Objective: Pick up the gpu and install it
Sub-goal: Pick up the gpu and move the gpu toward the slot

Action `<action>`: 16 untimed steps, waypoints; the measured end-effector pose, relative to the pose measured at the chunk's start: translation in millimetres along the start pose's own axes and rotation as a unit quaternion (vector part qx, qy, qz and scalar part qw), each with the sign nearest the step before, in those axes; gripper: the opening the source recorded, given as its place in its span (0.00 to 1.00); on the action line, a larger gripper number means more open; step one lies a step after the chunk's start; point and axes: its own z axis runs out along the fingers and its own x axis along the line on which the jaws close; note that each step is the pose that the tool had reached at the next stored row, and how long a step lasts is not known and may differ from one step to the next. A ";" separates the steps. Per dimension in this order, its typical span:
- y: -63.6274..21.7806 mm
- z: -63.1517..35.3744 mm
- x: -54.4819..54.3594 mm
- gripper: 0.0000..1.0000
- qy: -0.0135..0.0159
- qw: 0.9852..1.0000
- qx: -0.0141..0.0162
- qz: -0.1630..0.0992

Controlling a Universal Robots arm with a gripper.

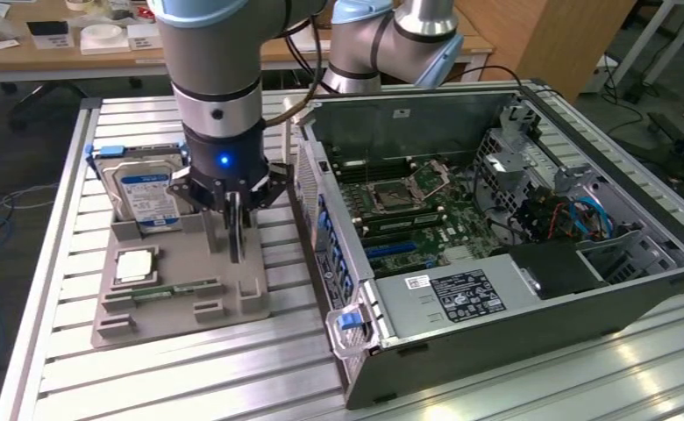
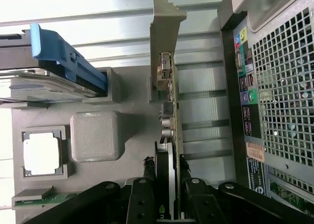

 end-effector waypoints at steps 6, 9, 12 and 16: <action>-1.9 10.8 -0.1 0.29 0.000 1.000 0.000 -0.002; -2.8 15.5 -0.2 0.29 0.000 1.000 0.002 -0.003; -3.2 18.5 -0.2 0.29 0.000 1.000 0.007 -0.004; -3.4 20.3 -0.2 0.29 0.000 1.000 0.012 -0.004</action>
